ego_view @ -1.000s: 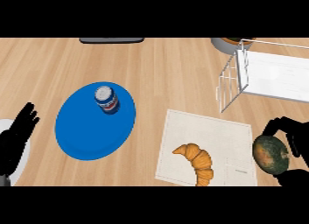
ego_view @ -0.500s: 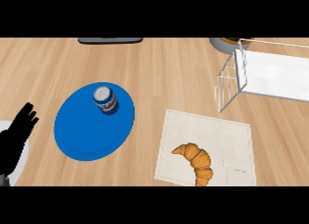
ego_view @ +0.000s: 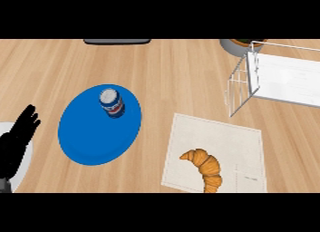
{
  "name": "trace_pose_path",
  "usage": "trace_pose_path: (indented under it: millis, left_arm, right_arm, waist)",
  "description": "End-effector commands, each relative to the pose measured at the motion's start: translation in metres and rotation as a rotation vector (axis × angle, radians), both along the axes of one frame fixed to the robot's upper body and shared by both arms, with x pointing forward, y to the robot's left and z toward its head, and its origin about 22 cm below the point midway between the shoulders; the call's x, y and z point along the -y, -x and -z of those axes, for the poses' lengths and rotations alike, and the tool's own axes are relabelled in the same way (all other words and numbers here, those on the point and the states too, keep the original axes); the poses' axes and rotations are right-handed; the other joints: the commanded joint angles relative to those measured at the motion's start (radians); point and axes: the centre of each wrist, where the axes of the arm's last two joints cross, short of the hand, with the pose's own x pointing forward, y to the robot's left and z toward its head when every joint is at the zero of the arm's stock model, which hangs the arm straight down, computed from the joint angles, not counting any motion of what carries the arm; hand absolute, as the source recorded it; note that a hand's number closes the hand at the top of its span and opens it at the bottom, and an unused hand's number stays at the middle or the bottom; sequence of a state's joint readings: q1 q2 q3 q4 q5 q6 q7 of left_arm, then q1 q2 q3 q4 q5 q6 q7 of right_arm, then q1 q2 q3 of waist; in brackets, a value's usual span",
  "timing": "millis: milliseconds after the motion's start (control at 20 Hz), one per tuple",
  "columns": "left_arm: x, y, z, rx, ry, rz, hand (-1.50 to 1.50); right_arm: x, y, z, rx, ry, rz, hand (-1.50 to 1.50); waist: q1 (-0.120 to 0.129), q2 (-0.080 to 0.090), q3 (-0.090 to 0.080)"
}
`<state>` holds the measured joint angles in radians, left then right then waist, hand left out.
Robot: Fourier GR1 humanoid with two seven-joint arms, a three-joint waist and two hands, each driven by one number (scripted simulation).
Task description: Pick the squash from the placemat and place it in the tiered shelf
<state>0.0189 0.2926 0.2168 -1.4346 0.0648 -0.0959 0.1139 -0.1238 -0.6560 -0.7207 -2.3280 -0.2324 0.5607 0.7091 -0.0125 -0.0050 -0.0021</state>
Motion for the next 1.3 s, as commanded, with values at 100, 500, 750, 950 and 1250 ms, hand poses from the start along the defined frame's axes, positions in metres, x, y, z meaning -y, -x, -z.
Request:
trace_pose_path:
  millis: [100, 500, 750, 950, 1250]
  left_arm:
    - [0.007, -0.007, -0.001, 0.011, -0.004, 0.019, 0.0]
    - [0.001, 0.001, 0.0, -0.009, 0.006, 0.03, 0.0]
    - [0.018, -0.006, -0.001, 0.005, 0.008, 0.027, 0.0]
    - [0.023, -0.006, 0.001, 0.006, 0.008, 0.021, 0.0]
    - [0.009, -0.021, -0.003, 0.007, 0.012, 0.036, 0.0]
  right_arm:
    - [0.012, 0.004, -0.059, 0.077, 0.134, 0.146, 1.5]
    - [-0.004, -0.032, -0.078, 0.043, 0.193, 0.2, 1.5]
    - [0.011, -0.063, -0.075, 0.034, 0.225, 0.254, 1.5]
    - [0.027, -0.083, -0.055, 0.028, 0.267, 0.264, 1.5]
    - [0.04, -0.125, -0.058, 0.024, 0.233, 0.282, 1.5]
  waist:
    - [0.012, 0.005, 0.001]
    - [0.027, 0.007, 0.001]
    - [0.028, 0.008, 0.002]
    - [0.023, 0.008, 0.002]
    - [0.025, 0.008, 0.002]
